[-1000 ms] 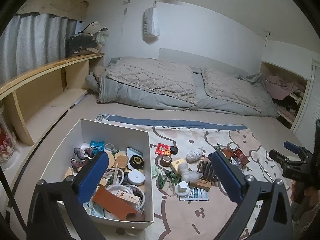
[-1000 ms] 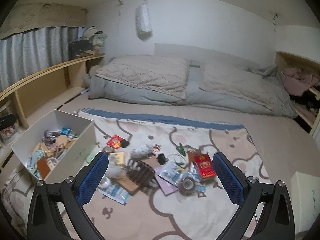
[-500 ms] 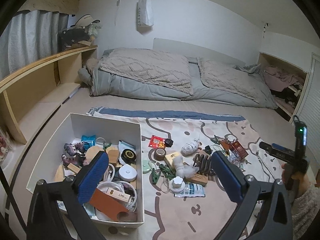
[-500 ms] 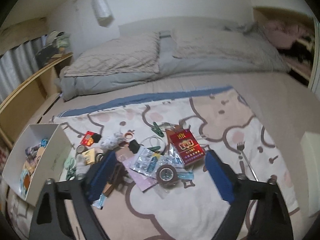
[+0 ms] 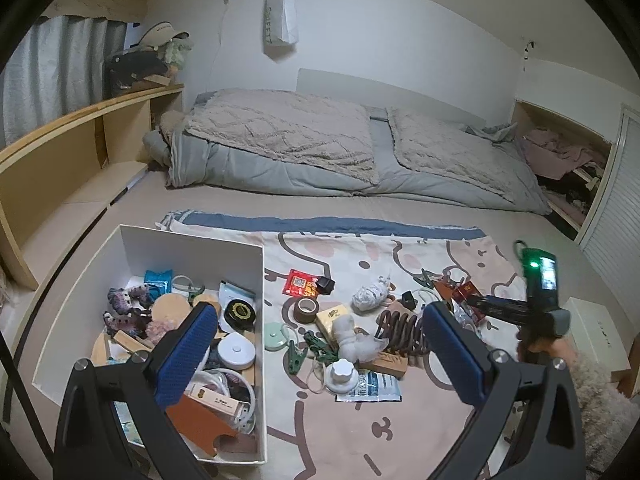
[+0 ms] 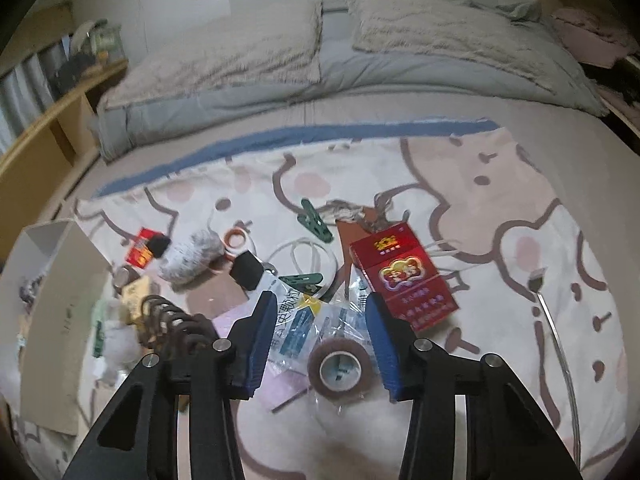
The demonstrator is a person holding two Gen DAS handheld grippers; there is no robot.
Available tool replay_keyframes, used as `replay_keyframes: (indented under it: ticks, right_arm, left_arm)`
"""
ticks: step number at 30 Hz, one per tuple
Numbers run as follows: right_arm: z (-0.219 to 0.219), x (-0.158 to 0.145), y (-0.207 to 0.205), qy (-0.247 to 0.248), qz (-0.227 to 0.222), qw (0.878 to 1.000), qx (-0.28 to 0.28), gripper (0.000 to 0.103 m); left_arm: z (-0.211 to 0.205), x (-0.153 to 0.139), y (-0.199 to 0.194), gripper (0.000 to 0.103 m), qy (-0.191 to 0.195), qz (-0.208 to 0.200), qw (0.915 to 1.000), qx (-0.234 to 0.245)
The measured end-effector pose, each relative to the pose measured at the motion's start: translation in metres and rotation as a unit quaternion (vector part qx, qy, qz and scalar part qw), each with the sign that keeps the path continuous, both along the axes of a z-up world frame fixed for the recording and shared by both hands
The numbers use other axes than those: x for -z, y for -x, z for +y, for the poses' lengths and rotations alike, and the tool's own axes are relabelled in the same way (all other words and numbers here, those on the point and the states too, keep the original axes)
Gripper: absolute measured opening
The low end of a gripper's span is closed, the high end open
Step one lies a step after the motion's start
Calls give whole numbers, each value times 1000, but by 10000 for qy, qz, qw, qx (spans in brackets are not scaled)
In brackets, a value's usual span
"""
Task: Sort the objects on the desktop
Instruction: 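Grasp the brown tape roll in plastic wrap with the right tool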
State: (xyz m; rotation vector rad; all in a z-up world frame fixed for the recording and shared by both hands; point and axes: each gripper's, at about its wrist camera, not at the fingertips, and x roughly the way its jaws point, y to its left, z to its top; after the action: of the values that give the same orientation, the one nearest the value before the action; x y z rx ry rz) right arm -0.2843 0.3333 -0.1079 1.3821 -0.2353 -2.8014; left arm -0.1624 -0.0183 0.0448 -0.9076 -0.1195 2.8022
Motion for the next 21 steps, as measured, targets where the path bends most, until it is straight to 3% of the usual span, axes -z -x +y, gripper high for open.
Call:
replay_keyframes:
  ticks: [9,13,21]
  right_arm:
    - [5,38,18,-210,-544,9982,111,46]
    - [6,57,3,-360,-720,9967,-52,46]
    - [11,74,-46,-168,-659,9973,-261,46]
  left_arm:
    - [18,25,26,102,-112,-482,9984,264]
    - [30,41,40,101,-213,-777,9961,368]
    - [59,71,61,94,59,-1139,9925,441]
